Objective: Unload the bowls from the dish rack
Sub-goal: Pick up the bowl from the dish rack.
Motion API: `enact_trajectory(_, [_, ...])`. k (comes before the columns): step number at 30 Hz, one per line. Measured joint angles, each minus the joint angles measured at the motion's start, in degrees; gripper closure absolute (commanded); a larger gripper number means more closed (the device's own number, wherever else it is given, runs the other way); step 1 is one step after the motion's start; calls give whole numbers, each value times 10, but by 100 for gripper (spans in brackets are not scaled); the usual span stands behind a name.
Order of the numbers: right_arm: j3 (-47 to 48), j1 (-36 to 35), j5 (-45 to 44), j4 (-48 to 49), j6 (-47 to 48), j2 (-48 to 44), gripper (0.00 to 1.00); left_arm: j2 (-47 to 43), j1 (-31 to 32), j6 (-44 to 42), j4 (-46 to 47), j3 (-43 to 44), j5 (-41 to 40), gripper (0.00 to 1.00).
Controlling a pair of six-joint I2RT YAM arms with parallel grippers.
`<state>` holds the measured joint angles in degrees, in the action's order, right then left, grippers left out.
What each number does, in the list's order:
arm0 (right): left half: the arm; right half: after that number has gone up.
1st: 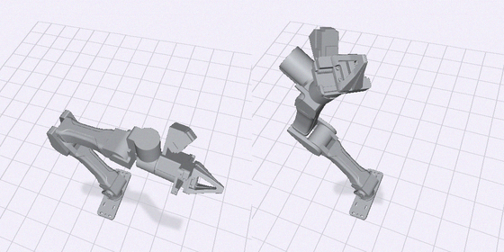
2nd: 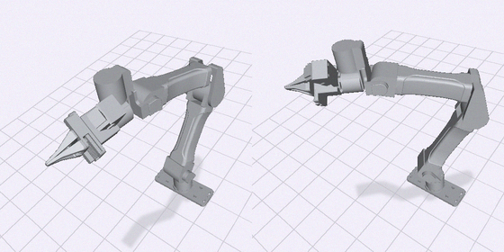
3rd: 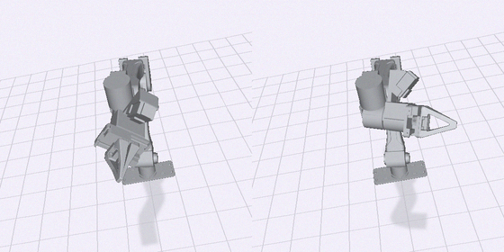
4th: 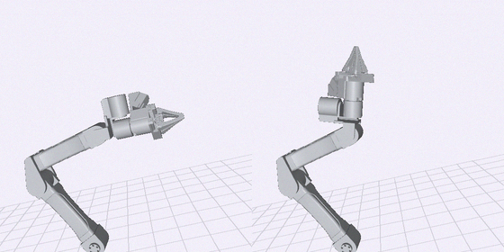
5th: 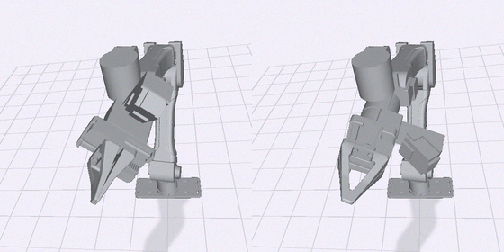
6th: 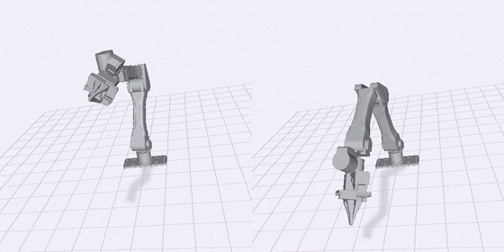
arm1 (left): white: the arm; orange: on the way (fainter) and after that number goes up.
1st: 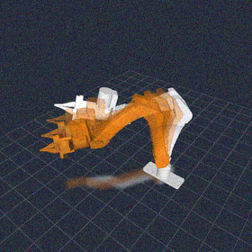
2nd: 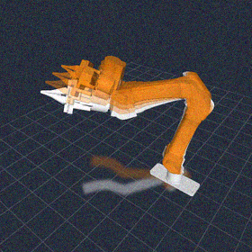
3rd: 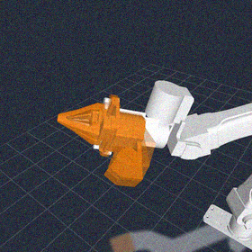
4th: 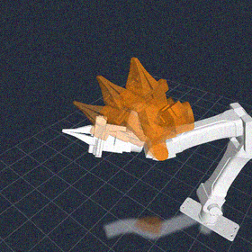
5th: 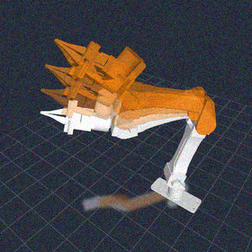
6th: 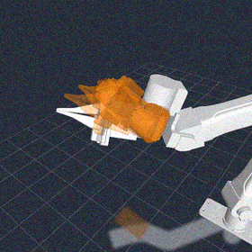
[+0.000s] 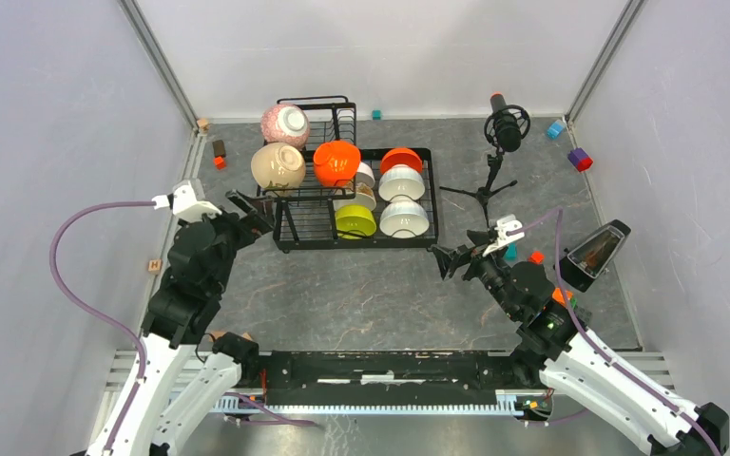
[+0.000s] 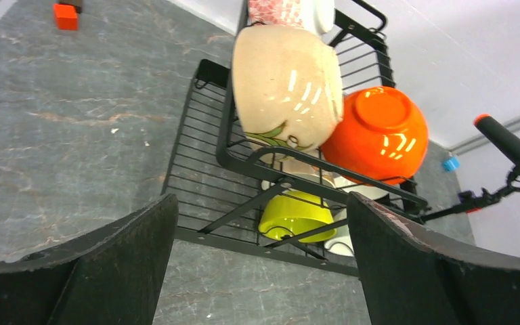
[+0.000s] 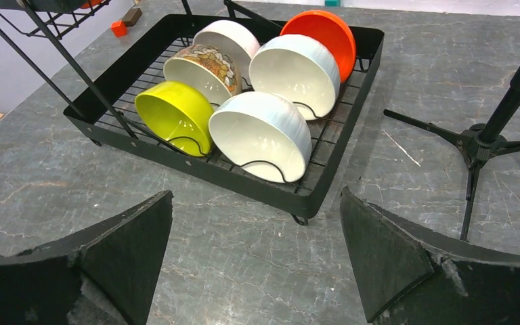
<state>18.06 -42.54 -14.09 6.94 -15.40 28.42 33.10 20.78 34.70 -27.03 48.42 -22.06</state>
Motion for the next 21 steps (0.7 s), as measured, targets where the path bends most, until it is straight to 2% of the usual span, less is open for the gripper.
enact_trajectory(10, [-20, 0, -16, 21, -11, -18, 2, -83, 3, -59, 64, -43, 77, 0])
enact_trajectory(17, [-26, 0, 6, 31, 14, -47, 2, -99, 3, -86, 80, -57, 92, 0])
enact_trajectory(21, [-22, 0, 28, 31, 30, -33, 2, -98, 3, -98, 78, -56, 86, 0])
